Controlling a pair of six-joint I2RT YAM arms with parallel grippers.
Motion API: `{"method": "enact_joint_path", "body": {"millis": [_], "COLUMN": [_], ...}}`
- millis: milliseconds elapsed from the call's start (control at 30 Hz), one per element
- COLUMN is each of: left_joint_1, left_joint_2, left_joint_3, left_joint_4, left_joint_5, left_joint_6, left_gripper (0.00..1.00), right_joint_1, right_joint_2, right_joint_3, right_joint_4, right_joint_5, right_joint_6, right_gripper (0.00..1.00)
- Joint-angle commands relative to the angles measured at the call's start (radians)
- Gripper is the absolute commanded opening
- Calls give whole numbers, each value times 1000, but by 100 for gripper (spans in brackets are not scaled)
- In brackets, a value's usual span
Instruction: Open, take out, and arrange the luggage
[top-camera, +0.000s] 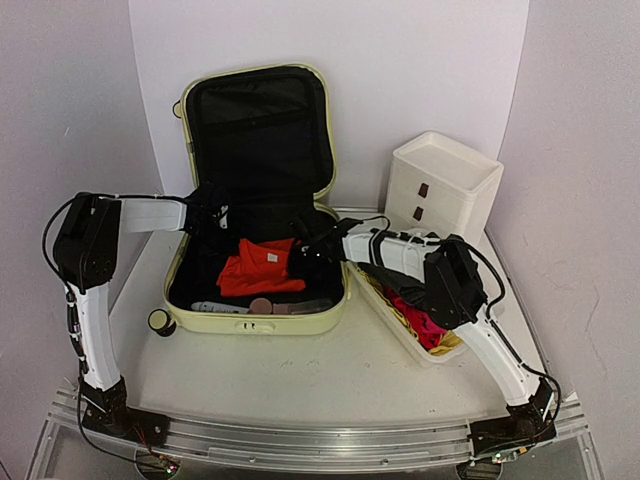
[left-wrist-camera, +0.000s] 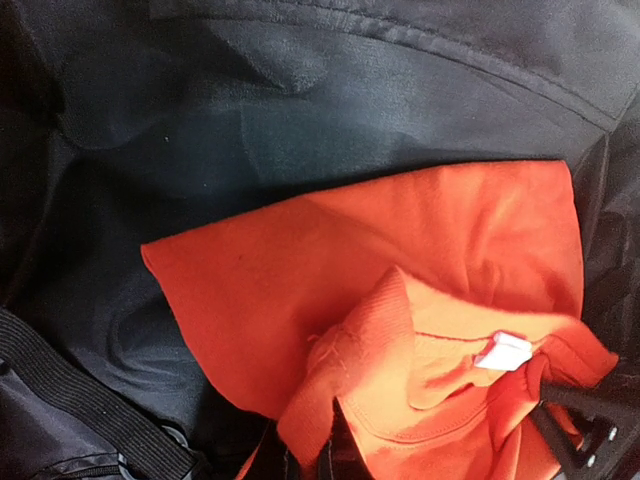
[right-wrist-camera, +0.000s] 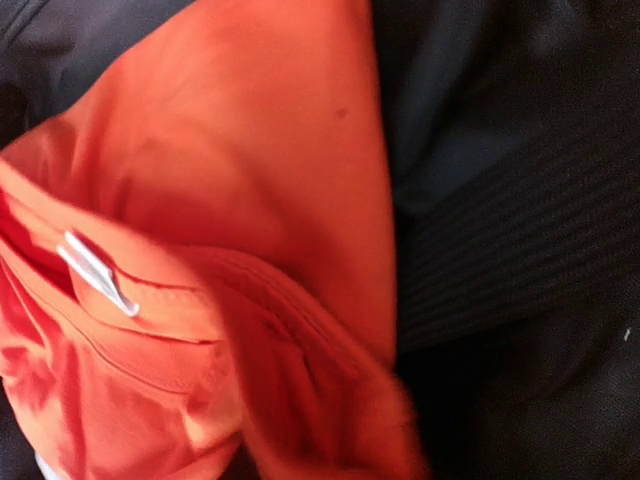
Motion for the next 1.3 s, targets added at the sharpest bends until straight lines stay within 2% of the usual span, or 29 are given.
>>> {"method": "enact_joint_path", "body": {"millis": [0, 233, 400, 500, 600, 733, 800, 967, 1100, 1267], "left_joint_1": [4, 4, 4, -9, -43, -127, -203, -354, -465, -555], "left_joint_2": [-8, -102, -205, -244, -270, -294, -285, -250, -147, -46], "left_joint_3": [42, 24, 4, 5, 16, 31, 48, 42, 160, 291], "left_joint_4": [6, 2, 1, 8, 13, 40, 61, 224, 233, 233], "left_joint_5": [39, 64, 85, 170, 185, 159, 148, 120, 110, 163], "left_joint_6": [1, -10, -43, -116, -151, -193, -229, -367, -399, -443], "left_gripper": [1, 0, 0, 0, 0, 0, 0, 0, 0, 0], "right_joint_1": [-6, -5, -11, -34, -78, -151, -203, -343, -477, -618], "right_joint_2": [-90, -322, -446, -511, -578, -689, -758, -915, -1015, -1060], "right_joint_3": [-48, -194, -236, -279, -340, -459, -533, -719, -802, -838], "right_joint_4": [59, 149, 154, 153, 153, 148, 143, 85, 0, -176], "right_joint_5": [5, 66, -13, -57, -119, -211, -256, -289, -305, -318], "right_joint_6": [-22, -204, -339, -344, -341, -365, -377, -460, -506, -582], "right_gripper": [0, 0, 0, 0, 0, 0, 0, 0, 0, 1]}}
